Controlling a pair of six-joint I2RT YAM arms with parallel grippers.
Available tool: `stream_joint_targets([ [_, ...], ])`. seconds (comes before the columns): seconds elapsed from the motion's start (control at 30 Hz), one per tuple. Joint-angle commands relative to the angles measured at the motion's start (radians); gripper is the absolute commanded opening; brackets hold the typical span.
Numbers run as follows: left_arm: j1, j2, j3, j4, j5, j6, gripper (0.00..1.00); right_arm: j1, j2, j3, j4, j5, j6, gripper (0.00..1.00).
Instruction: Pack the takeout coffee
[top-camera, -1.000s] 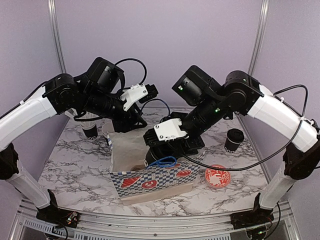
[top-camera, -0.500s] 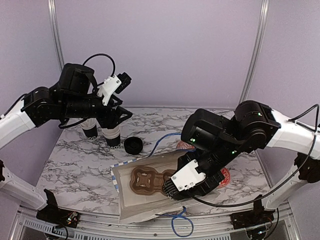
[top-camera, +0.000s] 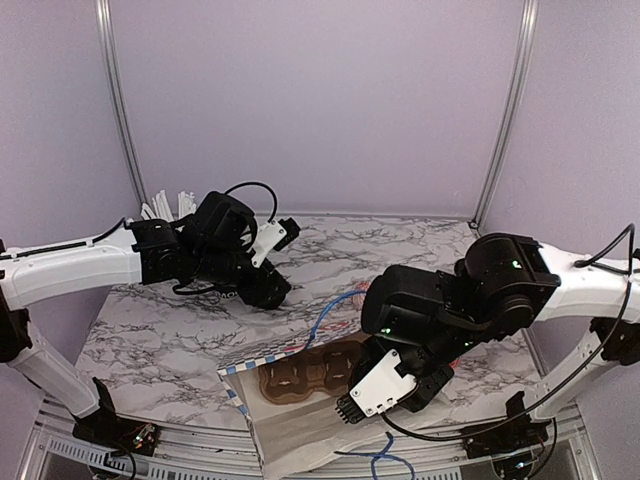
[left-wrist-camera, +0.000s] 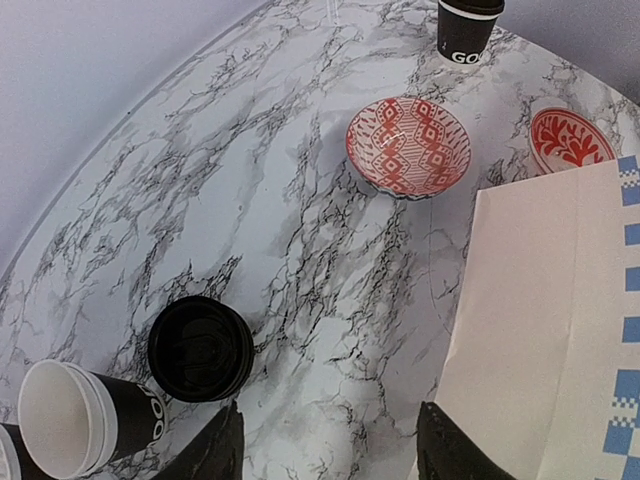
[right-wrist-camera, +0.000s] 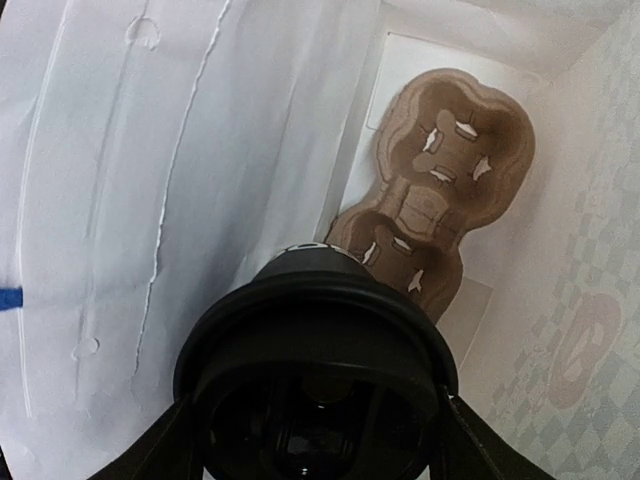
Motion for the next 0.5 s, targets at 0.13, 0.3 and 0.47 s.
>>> stream_joint_targets([
  [0.13,0.007,0.048,-0.026,0.122,0.144,-0.023,0.59,0.025,-0.087,-0.104,0.143,0.163,-0.048,0.4],
  [0.3,0.008,0.09,-0.024,0.125,0.204,-0.025,0.59,0.025,-0.14,-0.183,0.303,0.224,-0.12,0.41],
  [0.47,0.008,0.106,-0.021,0.124,0.253,-0.032,0.59,0.026,-0.186,-0.286,0.429,0.274,-0.155,0.4],
])
